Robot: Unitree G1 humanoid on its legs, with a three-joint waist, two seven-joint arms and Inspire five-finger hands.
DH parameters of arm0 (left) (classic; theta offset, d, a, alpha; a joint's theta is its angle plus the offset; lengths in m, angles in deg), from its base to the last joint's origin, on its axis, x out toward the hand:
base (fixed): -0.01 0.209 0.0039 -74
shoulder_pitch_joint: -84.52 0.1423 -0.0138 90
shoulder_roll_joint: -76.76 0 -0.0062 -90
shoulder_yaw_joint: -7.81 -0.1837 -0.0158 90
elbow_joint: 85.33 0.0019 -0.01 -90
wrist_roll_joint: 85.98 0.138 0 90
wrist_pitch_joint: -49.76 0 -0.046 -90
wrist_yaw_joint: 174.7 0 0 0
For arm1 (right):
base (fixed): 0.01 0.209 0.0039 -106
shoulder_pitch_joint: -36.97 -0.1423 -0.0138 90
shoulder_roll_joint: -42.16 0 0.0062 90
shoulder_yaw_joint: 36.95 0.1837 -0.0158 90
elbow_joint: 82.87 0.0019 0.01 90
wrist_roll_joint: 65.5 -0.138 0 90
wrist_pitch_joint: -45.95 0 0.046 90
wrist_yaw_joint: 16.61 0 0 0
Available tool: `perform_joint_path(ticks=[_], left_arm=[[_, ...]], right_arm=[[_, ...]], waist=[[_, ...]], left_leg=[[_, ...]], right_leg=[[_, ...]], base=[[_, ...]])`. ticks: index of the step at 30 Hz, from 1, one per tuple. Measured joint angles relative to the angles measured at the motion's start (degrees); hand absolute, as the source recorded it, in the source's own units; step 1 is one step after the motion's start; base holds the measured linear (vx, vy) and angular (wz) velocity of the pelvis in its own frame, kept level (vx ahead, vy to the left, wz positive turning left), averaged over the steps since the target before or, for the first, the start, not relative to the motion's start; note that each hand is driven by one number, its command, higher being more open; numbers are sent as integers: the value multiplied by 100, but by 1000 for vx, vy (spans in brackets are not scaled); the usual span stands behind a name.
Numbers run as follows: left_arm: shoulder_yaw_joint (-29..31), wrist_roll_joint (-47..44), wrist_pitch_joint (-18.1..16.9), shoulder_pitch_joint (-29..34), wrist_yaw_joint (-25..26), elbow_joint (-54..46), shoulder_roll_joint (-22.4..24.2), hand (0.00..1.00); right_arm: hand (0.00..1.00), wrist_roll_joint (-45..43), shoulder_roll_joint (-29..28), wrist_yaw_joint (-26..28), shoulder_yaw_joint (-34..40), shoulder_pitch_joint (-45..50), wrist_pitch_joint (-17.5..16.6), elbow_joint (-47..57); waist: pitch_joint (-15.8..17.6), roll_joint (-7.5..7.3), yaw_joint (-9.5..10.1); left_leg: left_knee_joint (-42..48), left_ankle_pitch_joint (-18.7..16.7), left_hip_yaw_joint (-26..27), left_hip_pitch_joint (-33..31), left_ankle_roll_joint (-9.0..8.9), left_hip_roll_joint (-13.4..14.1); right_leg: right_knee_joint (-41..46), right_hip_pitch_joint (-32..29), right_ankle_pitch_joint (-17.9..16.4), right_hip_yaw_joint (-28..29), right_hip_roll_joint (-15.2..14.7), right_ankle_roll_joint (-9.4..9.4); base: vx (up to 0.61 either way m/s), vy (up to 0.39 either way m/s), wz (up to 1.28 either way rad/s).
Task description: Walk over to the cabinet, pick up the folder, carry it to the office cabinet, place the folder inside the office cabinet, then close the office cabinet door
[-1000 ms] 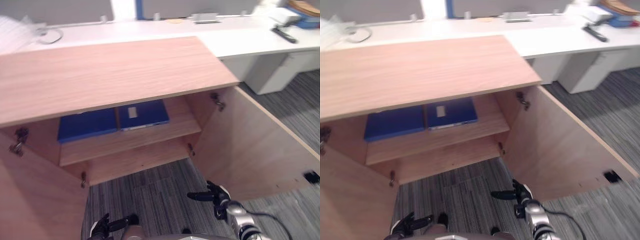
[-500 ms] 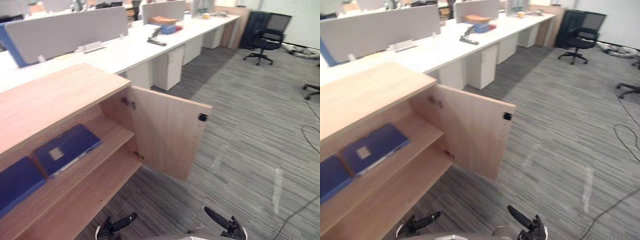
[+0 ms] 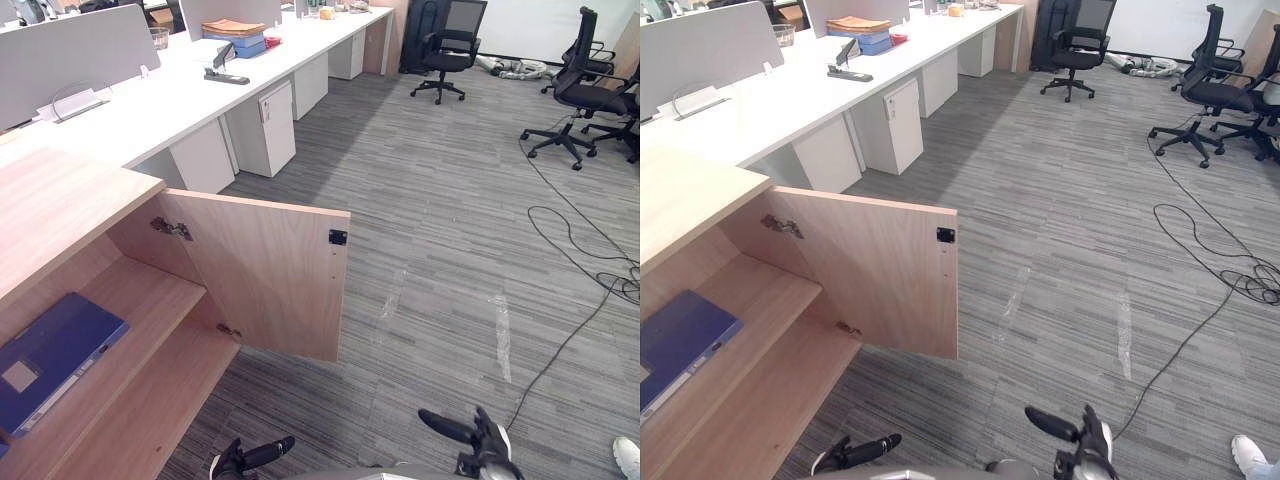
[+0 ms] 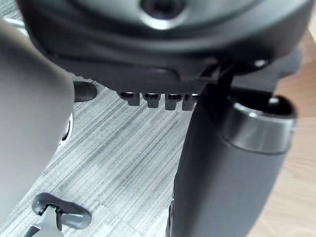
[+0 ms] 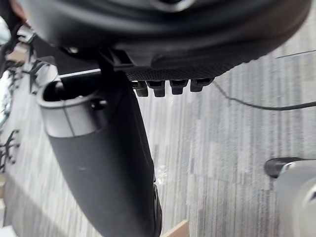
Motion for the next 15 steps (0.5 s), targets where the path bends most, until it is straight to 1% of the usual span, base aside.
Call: perform_joint_path(ticks=[1, 2, 4, 6, 9, 10, 13, 15], left_arm=[[-25, 2, 0, 0, 2, 0, -4, 100], [-98, 31, 0, 14, 9, -15, -17, 100], [-235, 129, -2, 53, 6, -36, -62, 100], [-271, 169, -2, 76, 12, -50, -116, 100], [-281, 177, -4, 139, 13, -68, -272, 100], [-277, 177, -4, 201, 17, -71, -334, 100], [-273, 174, -4, 346, 33, -81, -414, 100], [-272, 170, -4, 419, 38, -81, -412, 100]], right_arm=[[100, 13, 3, 14, -32, -29, -7, 13], [100, 75, 10, 66, -162, -129, -10, 74], [100, 224, 47, 131, -301, -326, -43, 116], [100, 224, 158, 168, -396, -673, -84, 116], [100, 223, 315, 137, -494, -1188, -92, 117], [100, 223, 452, 128, -615, -1395, -104, 116], [100, 220, 628, 50, -690, -1898, -151, 103], [100, 221, 742, -7, -693, -2275, -174, -7]], waist=[[1, 2, -2], [1, 2, -7], [-15, -5, 1], [-15, 8, 63], [-1, 17, 79], [-3, 14, 96], [13, 35, 146], [28, 54, 250]], left_leg=[[-9, 3, -28, -1, -5, -10], [-33, 33, -126, -15, -54, -44], [-42, 54, -240, -85, -87, -115], [-53, 59, -276, -174, -94, -188], [-70, 89, -428, -306, -127, -231], [-106, 133, -468, -314, -123, -257], [-157, 213, -553, -391, -112, -294], [-164, 249, -592, -472, -113, -307]], right_leg=[[-24, 22, 11, -12, -8, 16], [-150, 121, 54, -72, -51, 74], [-292, 204, 125, -155, -143, 140], [-512, 268, 265, -198, -208, 198], [-726, 312, 414, -311, -252, 221], [-816, 360, 472, -339, -260, 229], [-1061, 452, 637, -437, -270, 224], [-1235, 469, 775, -477, -261, 215]], base=[[69, 105, 26], [55, 103, 33], [44, 105, 33], [27, 104, 20], [3, 67, 21], [-6, 55, 19], [-22, 31, 18], [-69, 31, 13]])
